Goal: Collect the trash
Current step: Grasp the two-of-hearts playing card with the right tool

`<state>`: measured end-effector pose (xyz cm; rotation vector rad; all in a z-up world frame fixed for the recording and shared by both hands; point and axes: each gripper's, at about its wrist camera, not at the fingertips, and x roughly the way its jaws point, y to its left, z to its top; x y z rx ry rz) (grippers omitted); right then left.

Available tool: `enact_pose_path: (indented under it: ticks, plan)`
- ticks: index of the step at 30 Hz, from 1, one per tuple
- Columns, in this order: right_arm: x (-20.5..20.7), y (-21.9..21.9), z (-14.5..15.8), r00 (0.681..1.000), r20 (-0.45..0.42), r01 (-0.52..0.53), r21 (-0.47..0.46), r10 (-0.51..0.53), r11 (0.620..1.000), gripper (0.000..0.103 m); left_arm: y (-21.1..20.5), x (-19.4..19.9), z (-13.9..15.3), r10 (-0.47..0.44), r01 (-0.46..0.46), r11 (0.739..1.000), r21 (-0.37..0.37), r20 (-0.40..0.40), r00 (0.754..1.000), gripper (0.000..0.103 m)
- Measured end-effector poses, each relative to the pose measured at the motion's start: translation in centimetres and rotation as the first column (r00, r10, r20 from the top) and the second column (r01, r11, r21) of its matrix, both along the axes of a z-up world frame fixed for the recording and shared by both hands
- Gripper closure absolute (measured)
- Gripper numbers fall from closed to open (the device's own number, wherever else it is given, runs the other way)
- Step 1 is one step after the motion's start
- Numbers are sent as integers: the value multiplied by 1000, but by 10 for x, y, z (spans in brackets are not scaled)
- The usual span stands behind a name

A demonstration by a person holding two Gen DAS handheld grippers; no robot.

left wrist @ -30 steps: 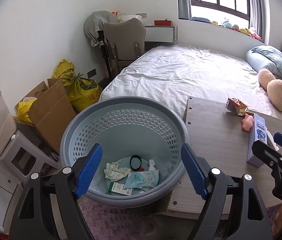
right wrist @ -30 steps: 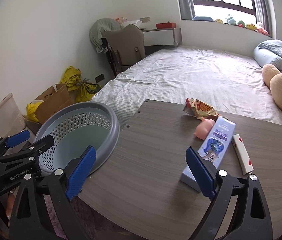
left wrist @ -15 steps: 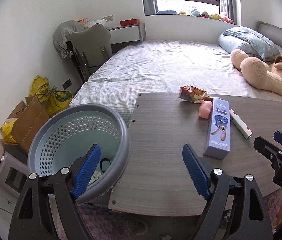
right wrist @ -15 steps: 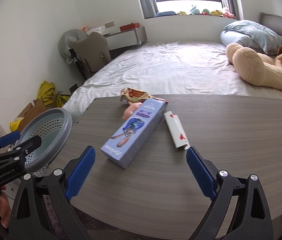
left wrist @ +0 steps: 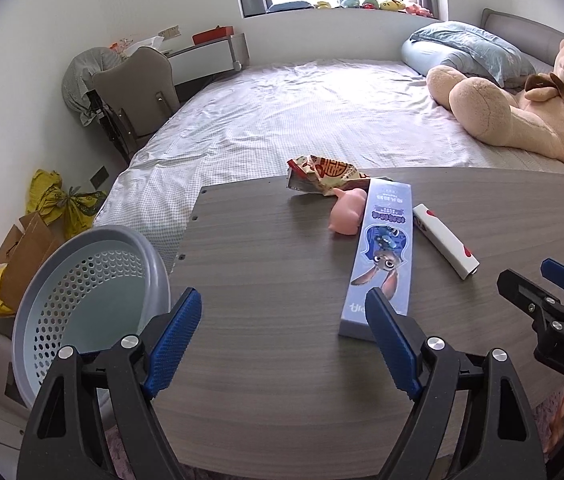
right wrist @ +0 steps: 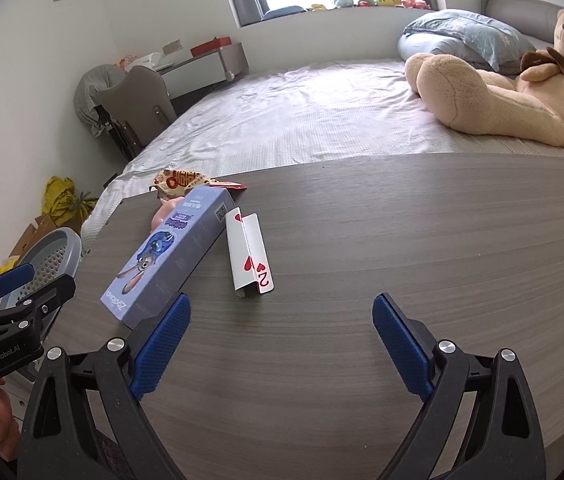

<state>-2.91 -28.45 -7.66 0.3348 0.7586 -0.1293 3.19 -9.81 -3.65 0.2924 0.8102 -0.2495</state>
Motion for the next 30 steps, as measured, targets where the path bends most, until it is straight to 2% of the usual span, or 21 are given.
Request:
enact_pose_path:
  ticks: [6,14,27,30]
  plan:
    - [20,-3,-5,1000,-16,-5,-3,4,1000,12,-16,21,-10,-21,21,1000,1,-17,1000,23]
    - [37,-1,-10,995,-97,-17,-6,16,1000,12,-20,38,-14,-28,27,999,-18,-31,999,23]
    - [61,8,-11,988,-151,-45,-56,36,997,13,-15,40,-11,-19,18,999,-39,-31,999,23]
    - [67,10,-12,986,-161,-52,-80,39,995,15,-14,39,-10,-18,17,999,-43,-30,999,23]
